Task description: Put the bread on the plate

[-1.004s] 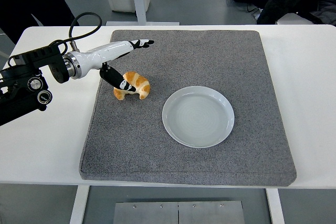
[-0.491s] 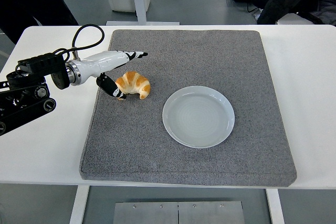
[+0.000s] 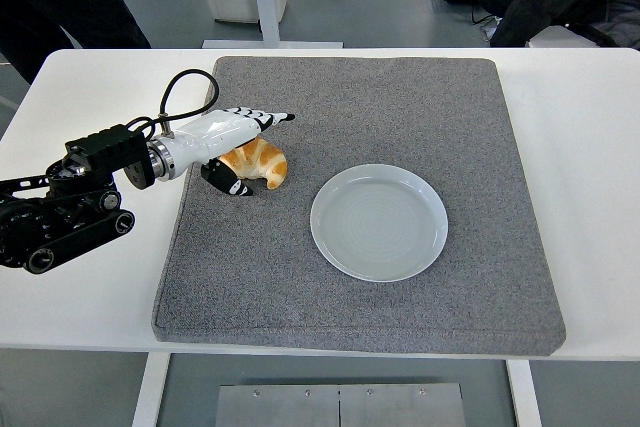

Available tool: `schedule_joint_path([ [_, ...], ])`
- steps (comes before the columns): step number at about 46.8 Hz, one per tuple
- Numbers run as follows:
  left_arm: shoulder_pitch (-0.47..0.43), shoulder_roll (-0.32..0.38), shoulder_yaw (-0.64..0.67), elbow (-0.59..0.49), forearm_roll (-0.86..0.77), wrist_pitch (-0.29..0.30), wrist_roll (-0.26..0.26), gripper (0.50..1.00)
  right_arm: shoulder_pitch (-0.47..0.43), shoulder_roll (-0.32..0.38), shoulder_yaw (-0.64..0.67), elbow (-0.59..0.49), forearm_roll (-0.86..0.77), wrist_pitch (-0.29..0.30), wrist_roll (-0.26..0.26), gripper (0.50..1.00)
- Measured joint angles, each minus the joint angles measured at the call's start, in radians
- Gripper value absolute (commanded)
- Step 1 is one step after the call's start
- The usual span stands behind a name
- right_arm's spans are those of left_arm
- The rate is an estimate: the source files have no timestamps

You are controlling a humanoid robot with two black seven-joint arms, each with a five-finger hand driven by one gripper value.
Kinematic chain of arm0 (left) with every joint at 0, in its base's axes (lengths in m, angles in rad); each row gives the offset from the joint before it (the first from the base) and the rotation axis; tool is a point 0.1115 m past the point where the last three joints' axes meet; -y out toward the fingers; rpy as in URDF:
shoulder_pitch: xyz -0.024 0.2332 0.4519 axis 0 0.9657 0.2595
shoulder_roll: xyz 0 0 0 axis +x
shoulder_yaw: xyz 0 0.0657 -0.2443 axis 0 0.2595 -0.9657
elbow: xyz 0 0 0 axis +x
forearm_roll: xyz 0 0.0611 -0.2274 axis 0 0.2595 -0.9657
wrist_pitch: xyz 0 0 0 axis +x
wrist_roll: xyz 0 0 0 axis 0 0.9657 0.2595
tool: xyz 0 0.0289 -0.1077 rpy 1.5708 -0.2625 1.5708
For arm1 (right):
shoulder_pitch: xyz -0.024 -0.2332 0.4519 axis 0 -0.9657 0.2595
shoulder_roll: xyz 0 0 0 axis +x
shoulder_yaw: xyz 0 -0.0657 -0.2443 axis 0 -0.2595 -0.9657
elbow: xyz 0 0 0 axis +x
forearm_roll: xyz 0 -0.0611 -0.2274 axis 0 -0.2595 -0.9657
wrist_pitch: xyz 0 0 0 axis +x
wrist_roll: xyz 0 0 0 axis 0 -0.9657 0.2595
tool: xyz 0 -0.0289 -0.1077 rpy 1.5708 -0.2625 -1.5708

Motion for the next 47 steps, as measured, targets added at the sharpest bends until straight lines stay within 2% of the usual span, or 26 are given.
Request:
schedule_joint_path([
  [9,0.0,-0.016,0.0,0.017,-0.011,0.004,-0.001,0.98,0.0,0.0,0.0,0.0,0.0,0.0,0.0,1.0],
  [24,0.0,-0.065,0.007,0.088,-0.013,0.051,-0.002,0.971,0.0,0.0,0.0,0.0,0.0,0.0,0.0,1.0],
  [27,0.001,-0.068,0.021,0.091,-0.012,0.06,-0.002,0.921,0.0,0.0,0.0,0.0,0.0,0.0,0.0,1.0],
  [29,0.001,-0.068,0.031,0.093,-0.012,0.068,-0.002,0.844,0.0,0.0,0.0,0.0,0.0,0.0,0.0,1.0],
  [32,0.001,-0.069,0.043,0.095,-0.012,0.082,-0.002,0.67,0.0,0.0,0.0,0.0,0.0,0.0,0.0,1.0],
  [34,0.0,-0.069,0.049,0.095,-0.012,0.085,-0.002,0.5,0.0,0.0,0.0,0.0,0.0,0.0,0.0,1.0],
  [47,-0.013,-0.069,0.064,0.1,-0.017,0.08,-0.003,0.5,0.0,0.0,0.0,0.0,0.0,0.0,0.0,1.0],
])
